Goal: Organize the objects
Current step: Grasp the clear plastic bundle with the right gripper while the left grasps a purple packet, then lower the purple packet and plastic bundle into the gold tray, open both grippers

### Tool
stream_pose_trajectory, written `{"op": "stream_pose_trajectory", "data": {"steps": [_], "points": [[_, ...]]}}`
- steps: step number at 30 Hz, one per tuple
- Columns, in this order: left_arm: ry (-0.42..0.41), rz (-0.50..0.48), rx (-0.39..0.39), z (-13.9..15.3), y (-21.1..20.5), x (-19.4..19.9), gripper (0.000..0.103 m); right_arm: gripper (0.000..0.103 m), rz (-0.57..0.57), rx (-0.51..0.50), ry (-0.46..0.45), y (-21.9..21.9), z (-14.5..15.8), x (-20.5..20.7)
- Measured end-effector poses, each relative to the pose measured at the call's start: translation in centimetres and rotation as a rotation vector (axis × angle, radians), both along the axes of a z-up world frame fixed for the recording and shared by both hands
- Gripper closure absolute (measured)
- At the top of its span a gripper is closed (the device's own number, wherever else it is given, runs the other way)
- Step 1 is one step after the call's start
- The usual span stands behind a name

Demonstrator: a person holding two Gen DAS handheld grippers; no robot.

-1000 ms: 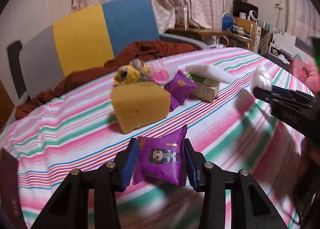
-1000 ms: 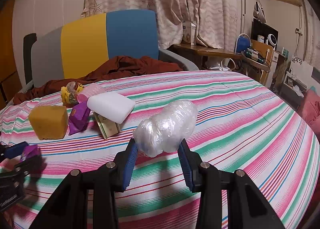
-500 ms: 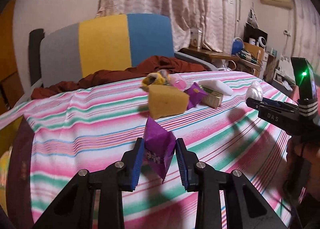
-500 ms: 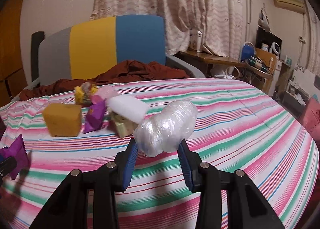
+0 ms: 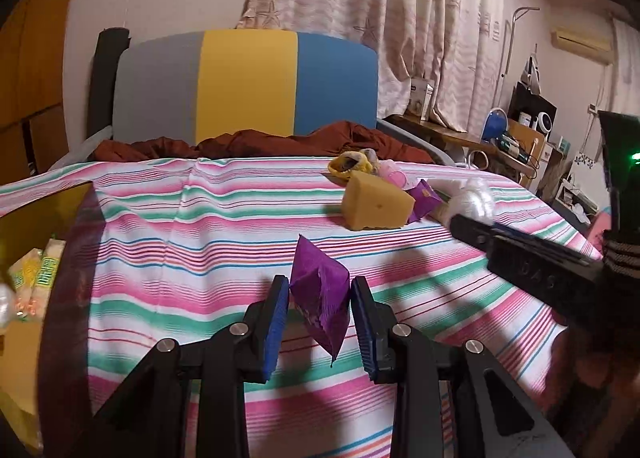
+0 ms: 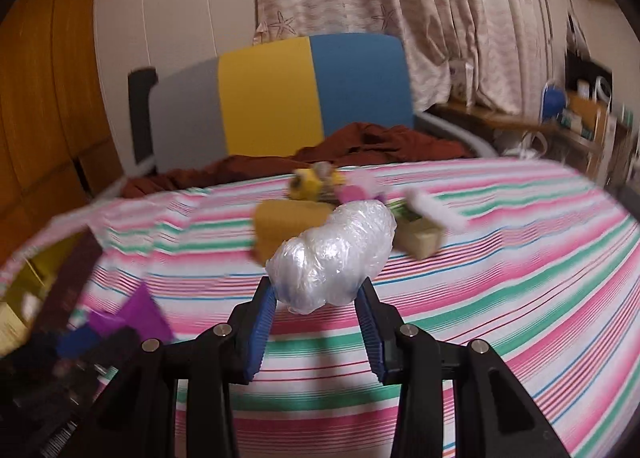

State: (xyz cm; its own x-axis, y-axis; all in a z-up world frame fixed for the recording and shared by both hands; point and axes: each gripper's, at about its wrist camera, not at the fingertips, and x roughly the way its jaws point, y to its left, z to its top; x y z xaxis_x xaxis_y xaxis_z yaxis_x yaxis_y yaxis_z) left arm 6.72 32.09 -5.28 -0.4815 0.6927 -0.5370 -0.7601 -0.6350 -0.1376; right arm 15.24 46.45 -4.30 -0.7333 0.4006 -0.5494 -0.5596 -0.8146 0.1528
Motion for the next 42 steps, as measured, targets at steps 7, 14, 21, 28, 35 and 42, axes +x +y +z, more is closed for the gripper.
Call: {"op": "stream_pose_trajectory", "data": {"steps": [7, 14, 21, 28, 35, 42], "points": [[-0.028, 0.023, 0.117, 2.4, -5.5, -0.4, 0.072, 0.063, 0.062, 0.077, -0.040, -3.4, -0.8, -2.1], [-0.052, -0.015, 0.071, 2.1, -6.2, 0.2, 0.066, 0.062, 0.063, 0.094, -0.046, -4.1, -1.2, -2.1], [0.017, -0.119, -0.040, 0.8, -3.2, 2.4, 0.021, 0.063, -0.064, -0.010, 0.039, -1.5, -1.3, 0.3], [-0.089, -0.140, -0.142, -2.6, -1.8, 1.0, 0.034, 0.062, -0.099, -0.070, 0.060, -0.3, -1.8, 0.9], [-0.058, -0.150, -0.118, -2.4, -2.3, 1.8, 0.051, 0.062, -0.074, -0.061, 0.022, -0.7, -2.1, 0.2], [-0.104, -0.118, -0.049, -1.1, -3.7, 1.1, 0.053, 0.062, -0.060, -0.041, 0.003, -1.1, -2.1, -0.2]]}}
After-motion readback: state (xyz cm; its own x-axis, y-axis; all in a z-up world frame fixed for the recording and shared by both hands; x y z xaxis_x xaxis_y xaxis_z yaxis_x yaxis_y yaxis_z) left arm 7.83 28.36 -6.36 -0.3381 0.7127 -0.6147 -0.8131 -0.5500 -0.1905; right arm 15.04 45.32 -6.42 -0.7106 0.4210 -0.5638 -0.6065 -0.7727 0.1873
